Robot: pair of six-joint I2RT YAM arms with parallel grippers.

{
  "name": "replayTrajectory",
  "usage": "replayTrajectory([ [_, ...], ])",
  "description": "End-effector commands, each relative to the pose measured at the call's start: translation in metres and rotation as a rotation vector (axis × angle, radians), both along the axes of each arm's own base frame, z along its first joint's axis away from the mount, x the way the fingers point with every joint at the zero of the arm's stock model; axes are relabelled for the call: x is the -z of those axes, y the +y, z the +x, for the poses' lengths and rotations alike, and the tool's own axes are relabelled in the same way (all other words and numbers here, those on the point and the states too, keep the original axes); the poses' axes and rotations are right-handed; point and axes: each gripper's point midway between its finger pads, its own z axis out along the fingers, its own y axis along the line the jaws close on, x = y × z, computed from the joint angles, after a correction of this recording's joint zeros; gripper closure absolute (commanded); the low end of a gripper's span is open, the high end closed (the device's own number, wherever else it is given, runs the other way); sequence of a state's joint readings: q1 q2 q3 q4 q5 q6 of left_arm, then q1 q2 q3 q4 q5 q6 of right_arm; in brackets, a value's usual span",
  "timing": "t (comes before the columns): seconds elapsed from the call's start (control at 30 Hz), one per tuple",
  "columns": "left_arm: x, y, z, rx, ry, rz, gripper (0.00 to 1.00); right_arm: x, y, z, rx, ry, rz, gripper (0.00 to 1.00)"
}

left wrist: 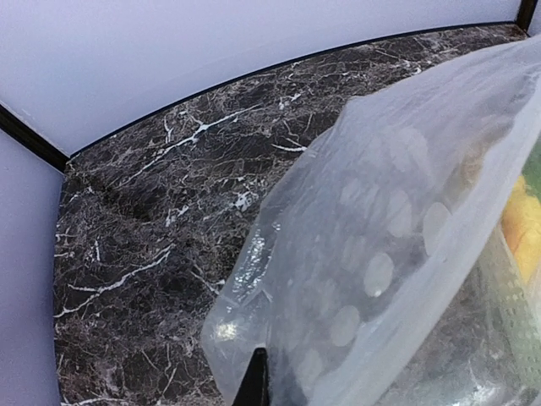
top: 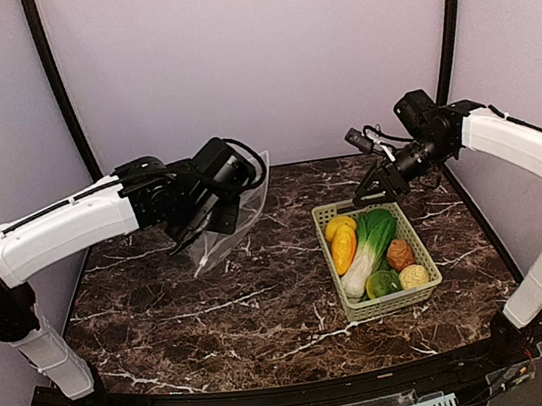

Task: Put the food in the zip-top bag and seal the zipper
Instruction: Pick up the fake fruit from the bin.

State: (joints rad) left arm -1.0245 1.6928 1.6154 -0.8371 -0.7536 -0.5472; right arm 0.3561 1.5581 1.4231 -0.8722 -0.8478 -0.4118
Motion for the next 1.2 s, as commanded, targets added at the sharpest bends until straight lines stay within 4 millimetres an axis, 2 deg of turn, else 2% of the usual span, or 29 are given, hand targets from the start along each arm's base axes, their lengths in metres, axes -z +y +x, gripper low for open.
replayTrajectory([
  [0.0,-0.002,0.002,-0.026,0.177,0.133,0.054,0.99,0.048,-0.017,-0.001,-0.005,-0.032,-0.168,0.47],
  [0.03,0.014,-0.014,-0.03,0.227,0.187,0.016,0.99,0.059,-0.018,0.004,0.013,-0.007,-0.187,0.47],
  [0.13,0.039,-0.046,-0.034,0.256,0.265,-0.11,0.99,0.083,-0.016,0.014,0.055,0.098,-0.223,0.45],
  [0.17,0.045,-0.061,-0.033,0.274,0.281,-0.162,0.99,0.089,-0.015,0.017,0.069,0.132,-0.234,0.4],
  [0.27,0.045,-0.082,-0.025,0.267,0.259,-0.264,0.99,0.101,-0.012,0.026,0.098,0.191,-0.25,0.29],
  [0.33,0.044,-0.088,-0.019,0.263,0.233,-0.289,0.99,0.107,-0.01,0.031,0.11,0.218,-0.252,0.28],
  [0.47,0.04,-0.089,-0.01,0.232,0.186,-0.304,0.99,0.121,-0.008,0.041,0.146,0.27,-0.274,0.29],
  [0.73,0.054,-0.086,-0.007,0.185,0.181,-0.317,0.99,0.138,0.005,0.045,0.139,0.357,-0.274,0.31],
  [0.97,0.045,-0.087,-0.001,0.143,0.145,-0.385,0.99,0.154,0.014,0.037,0.121,0.39,-0.338,0.29],
  [1.07,0.045,-0.089,0.0,0.147,0.142,-0.396,0.99,0.157,0.018,0.035,0.119,0.404,-0.343,0.33],
  [1.17,0.047,-0.091,0.001,0.151,0.145,-0.393,0.99,0.156,0.019,0.036,0.121,0.402,-0.336,0.43],
])
